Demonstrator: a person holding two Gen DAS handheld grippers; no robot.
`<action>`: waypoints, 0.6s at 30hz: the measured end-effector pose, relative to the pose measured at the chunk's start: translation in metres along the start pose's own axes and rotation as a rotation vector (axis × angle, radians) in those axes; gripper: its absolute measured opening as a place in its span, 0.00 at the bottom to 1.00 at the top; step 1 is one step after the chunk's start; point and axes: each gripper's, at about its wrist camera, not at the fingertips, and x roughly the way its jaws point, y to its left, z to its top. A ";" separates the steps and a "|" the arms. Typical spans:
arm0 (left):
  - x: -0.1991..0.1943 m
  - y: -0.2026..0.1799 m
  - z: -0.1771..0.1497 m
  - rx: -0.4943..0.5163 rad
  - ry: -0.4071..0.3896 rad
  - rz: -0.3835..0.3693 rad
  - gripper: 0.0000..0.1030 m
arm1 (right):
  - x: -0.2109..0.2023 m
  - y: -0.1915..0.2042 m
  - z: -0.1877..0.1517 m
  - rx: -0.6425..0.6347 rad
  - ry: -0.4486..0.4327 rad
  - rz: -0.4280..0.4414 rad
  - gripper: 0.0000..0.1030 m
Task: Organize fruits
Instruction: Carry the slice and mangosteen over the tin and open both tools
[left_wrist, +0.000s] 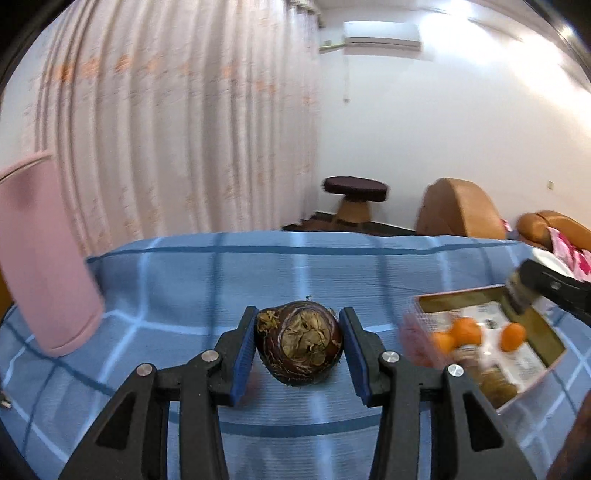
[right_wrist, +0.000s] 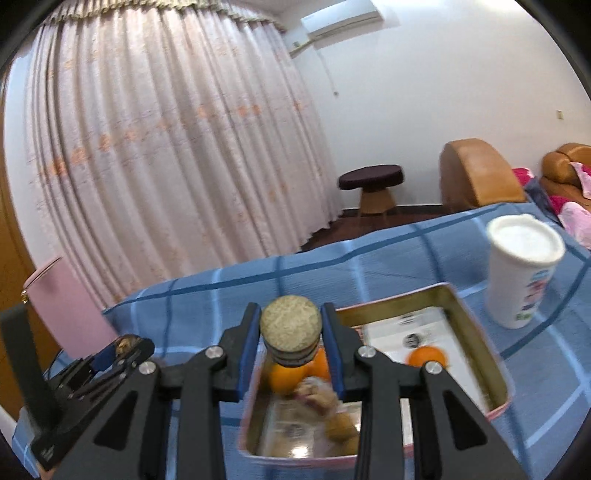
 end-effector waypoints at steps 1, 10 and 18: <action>-0.001 -0.011 0.001 0.010 0.002 -0.015 0.45 | 0.000 -0.006 0.001 0.003 0.001 -0.012 0.35; 0.013 -0.100 -0.001 0.074 0.045 -0.134 0.45 | 0.011 -0.057 0.007 0.018 0.064 -0.114 0.35; 0.027 -0.138 -0.011 0.138 0.105 -0.147 0.45 | 0.029 -0.076 0.001 0.051 0.168 -0.095 0.35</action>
